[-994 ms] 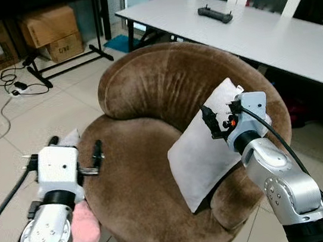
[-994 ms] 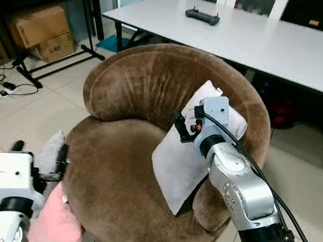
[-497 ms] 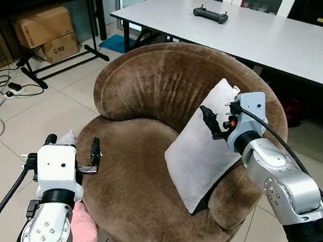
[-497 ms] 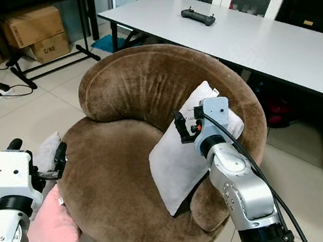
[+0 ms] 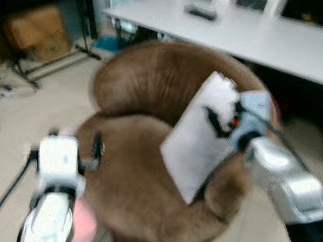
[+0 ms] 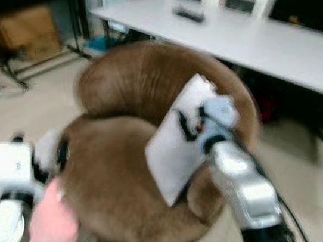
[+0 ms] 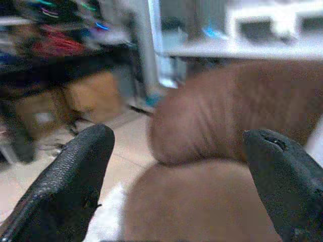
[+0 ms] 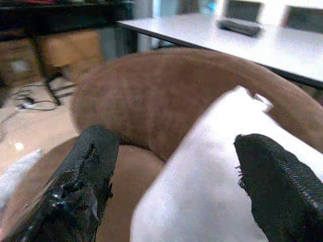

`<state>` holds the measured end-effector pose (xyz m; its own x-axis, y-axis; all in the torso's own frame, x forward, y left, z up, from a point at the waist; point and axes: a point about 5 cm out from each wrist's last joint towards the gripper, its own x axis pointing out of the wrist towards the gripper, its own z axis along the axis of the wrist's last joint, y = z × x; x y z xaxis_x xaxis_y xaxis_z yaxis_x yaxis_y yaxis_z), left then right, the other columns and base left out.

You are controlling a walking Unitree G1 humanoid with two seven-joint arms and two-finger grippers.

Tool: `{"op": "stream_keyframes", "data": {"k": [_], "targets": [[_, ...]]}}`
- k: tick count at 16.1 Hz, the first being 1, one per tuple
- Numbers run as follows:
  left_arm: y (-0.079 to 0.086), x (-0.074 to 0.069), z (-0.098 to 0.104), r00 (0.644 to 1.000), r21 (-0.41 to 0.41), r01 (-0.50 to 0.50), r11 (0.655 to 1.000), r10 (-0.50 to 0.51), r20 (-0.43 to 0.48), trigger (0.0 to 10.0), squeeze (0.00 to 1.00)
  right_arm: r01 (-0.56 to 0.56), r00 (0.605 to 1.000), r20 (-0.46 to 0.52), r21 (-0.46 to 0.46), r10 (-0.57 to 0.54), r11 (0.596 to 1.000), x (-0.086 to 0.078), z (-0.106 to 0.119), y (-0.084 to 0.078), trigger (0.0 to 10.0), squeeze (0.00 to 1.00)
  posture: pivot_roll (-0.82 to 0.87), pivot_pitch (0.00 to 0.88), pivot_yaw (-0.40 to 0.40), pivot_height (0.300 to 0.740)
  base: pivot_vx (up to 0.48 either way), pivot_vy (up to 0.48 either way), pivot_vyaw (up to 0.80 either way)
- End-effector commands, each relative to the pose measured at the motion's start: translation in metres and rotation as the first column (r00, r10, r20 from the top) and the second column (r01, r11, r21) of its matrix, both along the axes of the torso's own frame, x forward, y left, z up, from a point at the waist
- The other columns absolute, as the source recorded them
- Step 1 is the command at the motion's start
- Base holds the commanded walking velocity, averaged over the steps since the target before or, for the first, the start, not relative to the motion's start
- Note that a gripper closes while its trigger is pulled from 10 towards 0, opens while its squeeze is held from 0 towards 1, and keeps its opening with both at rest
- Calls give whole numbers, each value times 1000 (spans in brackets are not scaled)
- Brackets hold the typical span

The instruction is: Move the pillow to the sofa from floor

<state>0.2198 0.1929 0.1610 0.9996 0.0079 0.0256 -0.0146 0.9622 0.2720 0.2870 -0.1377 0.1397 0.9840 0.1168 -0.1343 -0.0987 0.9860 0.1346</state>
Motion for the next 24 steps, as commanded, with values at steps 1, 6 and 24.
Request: {"op": "stream_keyframes", "data": {"k": [1,6,24], "targets": [[-1,-1,-7,999,-3,-3,1000,3,-36,10000,0,-3,1000,-30,-6,3,1000,0,-5,-1,10000,0,168,0,-132,740,0,0,0],[1,-2,-6,999,-13,-23,1000,23,-32,10000,0,-26,999,-30,-17,26,1000,3,-4,2,10000,0,172,0,-141,740,0,0,0],[3,-1,-6,998,-17,-47,999,46,-33,10000,0,-164,986,-27,-88,163,982,12,-4,16,10000,0,185,0,-161,740,0,343,0]]}}
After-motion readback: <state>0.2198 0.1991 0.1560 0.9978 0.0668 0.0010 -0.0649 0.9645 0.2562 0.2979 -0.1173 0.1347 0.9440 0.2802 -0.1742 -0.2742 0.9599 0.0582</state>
